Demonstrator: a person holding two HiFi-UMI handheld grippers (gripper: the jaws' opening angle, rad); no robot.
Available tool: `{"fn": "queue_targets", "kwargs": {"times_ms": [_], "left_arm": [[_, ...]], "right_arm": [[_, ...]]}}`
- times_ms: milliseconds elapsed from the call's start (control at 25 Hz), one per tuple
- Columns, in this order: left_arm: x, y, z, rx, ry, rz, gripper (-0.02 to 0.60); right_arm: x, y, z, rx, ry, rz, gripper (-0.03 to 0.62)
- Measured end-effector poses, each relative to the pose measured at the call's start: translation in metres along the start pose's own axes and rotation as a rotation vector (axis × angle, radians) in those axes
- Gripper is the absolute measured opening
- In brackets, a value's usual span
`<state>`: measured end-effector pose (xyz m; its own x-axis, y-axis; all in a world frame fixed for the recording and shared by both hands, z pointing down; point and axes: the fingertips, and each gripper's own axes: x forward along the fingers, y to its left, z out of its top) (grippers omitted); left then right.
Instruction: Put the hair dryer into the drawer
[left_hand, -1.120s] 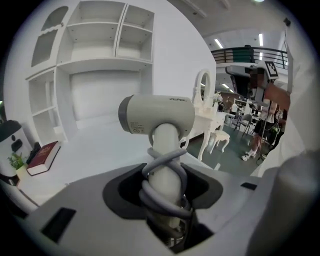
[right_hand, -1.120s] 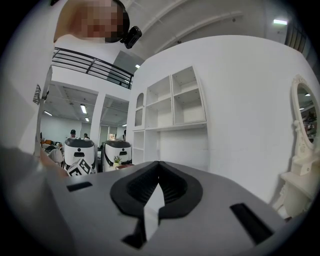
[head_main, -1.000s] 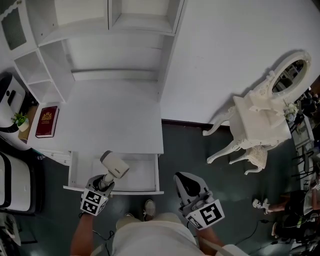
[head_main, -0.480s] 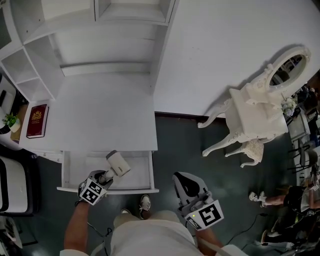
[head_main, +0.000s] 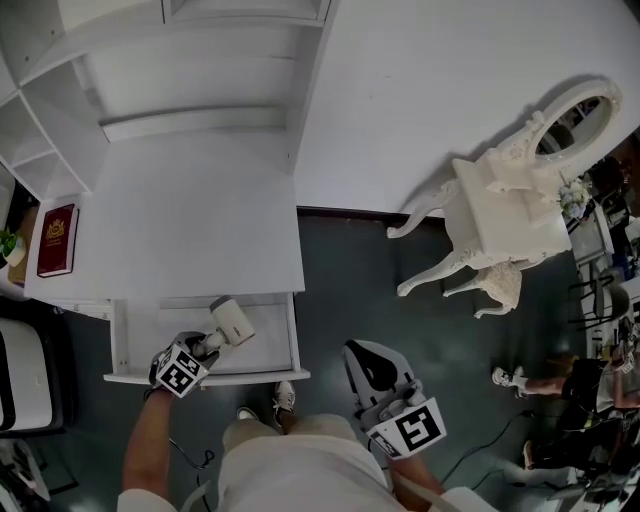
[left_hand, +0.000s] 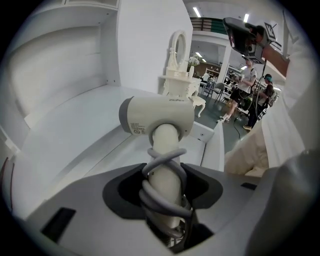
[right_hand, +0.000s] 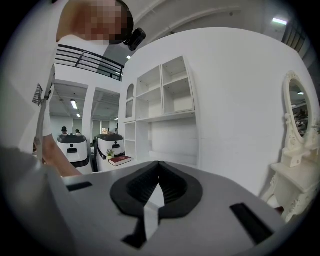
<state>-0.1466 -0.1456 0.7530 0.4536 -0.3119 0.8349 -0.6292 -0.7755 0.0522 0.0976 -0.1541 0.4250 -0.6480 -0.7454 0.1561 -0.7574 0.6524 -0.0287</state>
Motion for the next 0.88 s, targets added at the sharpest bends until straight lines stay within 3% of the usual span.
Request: {"fn": "queue_targets", "kwargs": {"times_ms": [320, 880], "left_arm": [[0.023, -0.002, -0.015, 0.083, 0.116, -0.050, 0.204], [0.046, -0.009, -0.033, 0.145, 0.212, -0.092, 0.204]], "right_arm": [[0.000, -0.008, -0.007, 0.010, 0.024, -0.021, 0.006], [-0.006, -0.016, -0.016, 0.024, 0.042, -0.049, 0.006]]}}
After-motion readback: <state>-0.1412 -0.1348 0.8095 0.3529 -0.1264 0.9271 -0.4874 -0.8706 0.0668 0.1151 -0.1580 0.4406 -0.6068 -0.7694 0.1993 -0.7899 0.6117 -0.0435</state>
